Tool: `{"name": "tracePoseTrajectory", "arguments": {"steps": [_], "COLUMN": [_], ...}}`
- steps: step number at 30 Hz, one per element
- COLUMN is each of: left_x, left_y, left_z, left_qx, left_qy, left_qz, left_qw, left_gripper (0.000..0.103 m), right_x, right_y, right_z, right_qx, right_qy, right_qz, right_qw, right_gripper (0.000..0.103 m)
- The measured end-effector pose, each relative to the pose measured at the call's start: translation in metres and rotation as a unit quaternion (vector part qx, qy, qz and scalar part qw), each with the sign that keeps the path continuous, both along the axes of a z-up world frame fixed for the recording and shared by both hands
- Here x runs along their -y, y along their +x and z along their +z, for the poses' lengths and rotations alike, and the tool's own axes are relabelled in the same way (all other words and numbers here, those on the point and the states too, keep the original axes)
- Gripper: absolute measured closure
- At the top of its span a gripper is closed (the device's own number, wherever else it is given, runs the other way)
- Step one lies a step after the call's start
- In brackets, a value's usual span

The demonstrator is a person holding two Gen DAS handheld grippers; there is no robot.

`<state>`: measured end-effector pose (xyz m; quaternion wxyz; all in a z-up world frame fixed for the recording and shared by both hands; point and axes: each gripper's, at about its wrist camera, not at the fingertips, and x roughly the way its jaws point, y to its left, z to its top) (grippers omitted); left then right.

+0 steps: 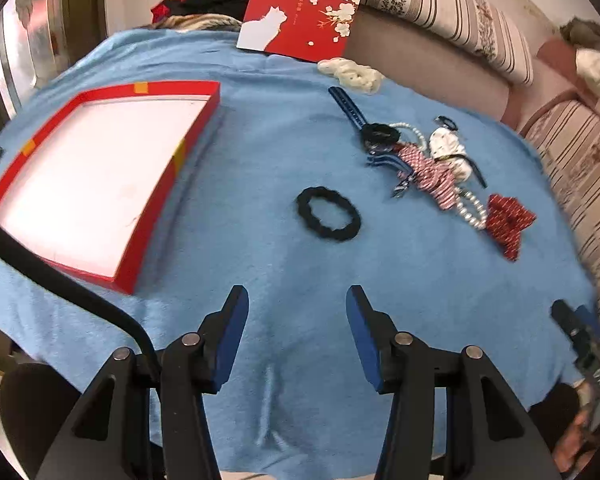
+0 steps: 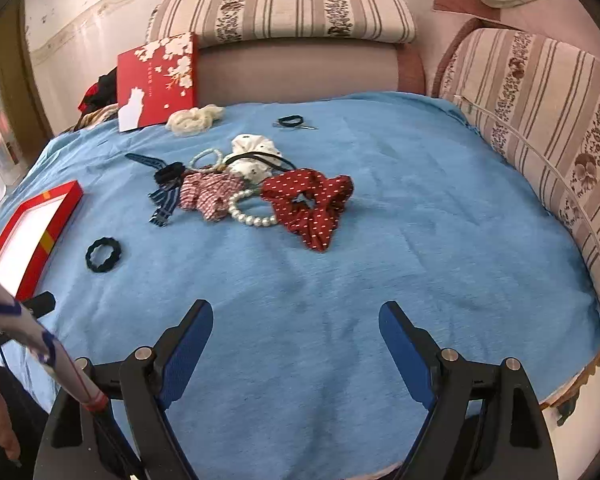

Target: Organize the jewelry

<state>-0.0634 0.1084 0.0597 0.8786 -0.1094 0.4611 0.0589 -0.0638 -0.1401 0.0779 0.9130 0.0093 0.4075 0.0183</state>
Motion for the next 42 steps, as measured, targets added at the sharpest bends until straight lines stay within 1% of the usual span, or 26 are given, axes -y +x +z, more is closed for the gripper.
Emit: {"name": "tracePoseTrajectory", "arguments": {"steps": [1,3,6,8,11,13,15,19,24,32,35,42], "left_x": [0.003,0.005,0.008,0.01,0.013,0.013,0.013,0.016,0.02,0.021,0.021,0.011], "left_y": [-0.002,-0.004,-0.006,-0.007,-0.006,-0.007,-0.007,-0.007,-0.007,-0.002,-0.001,0.012], "left_z": [-0.001,-0.001,0.001,0.002,0.002,0.002,0.002,0.005,0.007,0.003,0.001,0.003], "left_qx": [0.0,0.0,0.003,0.0,-0.009,-0.012,-0.014,-0.01,-0.008,-0.016,-0.019,-0.02], "left_qy": [0.013,0.026,0.025,0.031,0.018,0.0,-0.005,0.008,0.014,0.023,0.033,0.048], "left_qz": [-0.001,-0.002,-0.01,-0.01,-0.016,-0.011,-0.004,0.0,-0.001,-0.003,-0.005,-0.007], "left_qw": [0.9999,0.9997,0.9996,0.9995,0.9997,0.9999,0.9999,0.9999,0.9999,0.9996,0.9993,0.9986], "left_gripper": [0.05,0.048,0.048,0.048,0.048,0.048,0.048,0.048,0.048,0.048,0.048,0.048], "right_x": [-0.002,-0.005,-0.007,-0.008,-0.008,-0.008,-0.008,-0.005,0.0,0.003,0.004,0.01], "right_y": [-0.001,-0.003,-0.004,-0.005,-0.004,-0.003,-0.003,-0.001,0.002,0.005,0.008,0.014], "right_z": [0.0,0.002,0.002,0.002,0.0,-0.002,-0.004,-0.009,-0.015,-0.023,-0.026,-0.032], "right_qx": [0.001,0.002,0.003,0.002,-0.002,-0.005,-0.009,-0.015,-0.023,-0.032,-0.037,-0.05], "right_qy": [0.0,-0.001,-0.004,-0.004,-0.003,-0.001,0.002,0.005,0.011,0.02,0.027,0.033], "right_qz": [0.003,0.006,0.009,0.009,0.008,0.008,0.007,0.004,-0.001,0.002,0.005,0.011], "right_qw": [1.0,1.0,1.0,1.0,1.0,1.0,1.0,1.0,1.0,0.999,0.999,0.998], "right_gripper": [0.015,0.015,0.015,0.015,0.015,0.015,0.015,0.015,0.015,0.015,0.019,0.025]}}
